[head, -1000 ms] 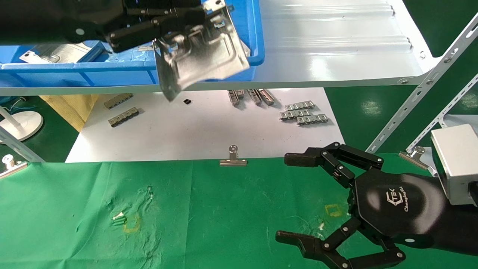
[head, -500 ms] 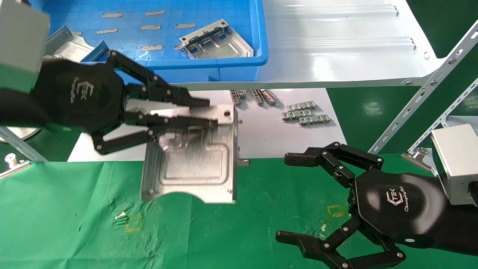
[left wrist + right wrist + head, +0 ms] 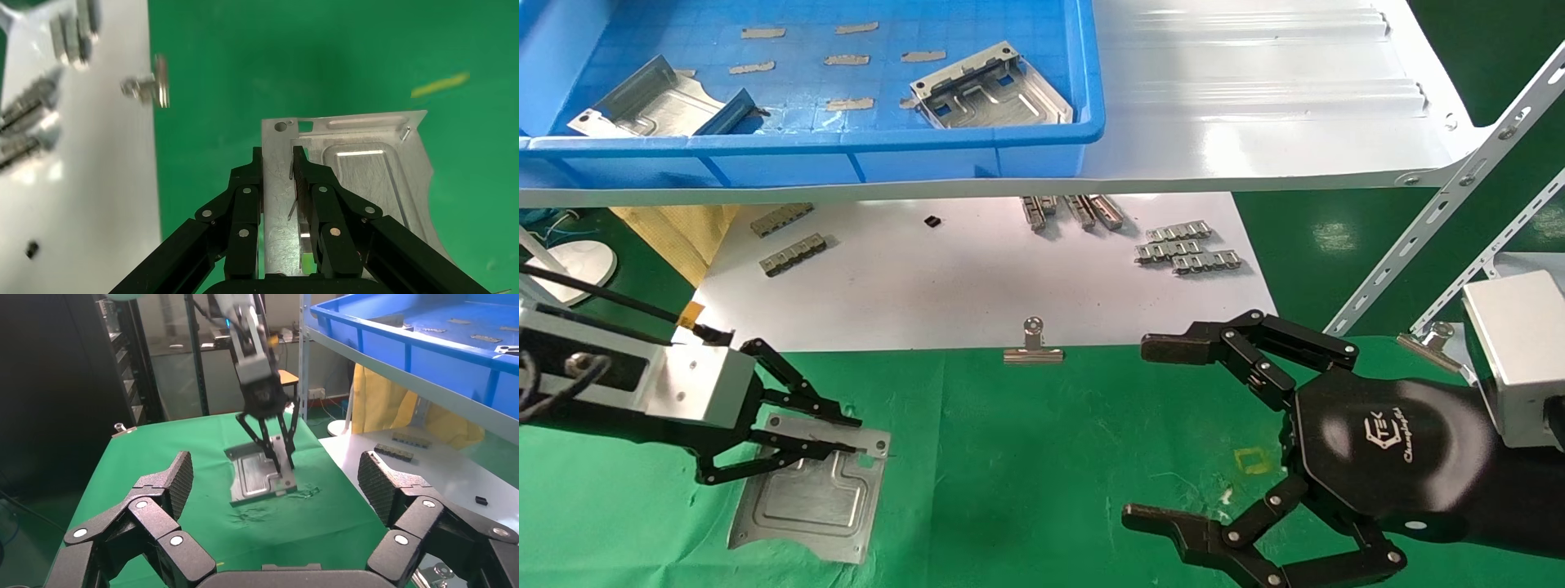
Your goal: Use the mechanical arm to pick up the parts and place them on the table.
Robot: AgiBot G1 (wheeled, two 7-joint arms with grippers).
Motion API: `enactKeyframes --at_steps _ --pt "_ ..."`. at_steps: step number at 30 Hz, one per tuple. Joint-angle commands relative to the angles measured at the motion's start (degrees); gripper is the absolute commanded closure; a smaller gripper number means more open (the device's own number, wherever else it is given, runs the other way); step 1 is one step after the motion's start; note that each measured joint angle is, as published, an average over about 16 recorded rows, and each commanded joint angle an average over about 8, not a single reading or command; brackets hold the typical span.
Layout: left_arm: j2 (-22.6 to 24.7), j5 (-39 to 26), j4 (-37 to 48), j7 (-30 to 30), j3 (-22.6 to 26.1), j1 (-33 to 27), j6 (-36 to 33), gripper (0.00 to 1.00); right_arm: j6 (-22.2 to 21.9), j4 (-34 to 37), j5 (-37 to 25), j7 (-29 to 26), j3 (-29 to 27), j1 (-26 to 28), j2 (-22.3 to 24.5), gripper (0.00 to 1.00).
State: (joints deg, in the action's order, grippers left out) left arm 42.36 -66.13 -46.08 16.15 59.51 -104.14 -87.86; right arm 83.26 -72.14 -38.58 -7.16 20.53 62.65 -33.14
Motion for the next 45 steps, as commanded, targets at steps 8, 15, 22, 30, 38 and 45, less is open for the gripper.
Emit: enactKeyframes --at_steps 8,15,22,30,38,45 --pt "0.7 -0.7 7.8 8.5 0.6 6.0 5.6 0.95 0.0 0.0 0.0 0.0 0.0 0.0 0.0 0.0" --pt "0.9 0.4 10.4 11.8 -0.1 9.4 9.1 0.07 0.0 0.0 0.0 0.0 0.0 0.0 0.0 0.0" --pt "1.3 0.6 11.3 13.6 0.0 10.1 8.4 0.0 0.0 0.0 0.0 0.0 0.0 0.0 0.0 0.0" --pt "0.5 4.5 11.2 12.4 -1.6 9.5 4.6 0.0 0.0 0.0 0.0 0.0 0.0 0.0 0.0 0.0" --pt "-0.7 15.1 13.5 5.8 -4.6 12.1 -2.2 0.0 0.0 0.0 0.0 0.0 0.0 0.0 0.0 0.0" --pt "-1.2 18.2 14.3 4.8 -5.4 13.2 -3.2 0.0 0.0 0.0 0.0 0.0 0.0 0.0 0.0 0.0"
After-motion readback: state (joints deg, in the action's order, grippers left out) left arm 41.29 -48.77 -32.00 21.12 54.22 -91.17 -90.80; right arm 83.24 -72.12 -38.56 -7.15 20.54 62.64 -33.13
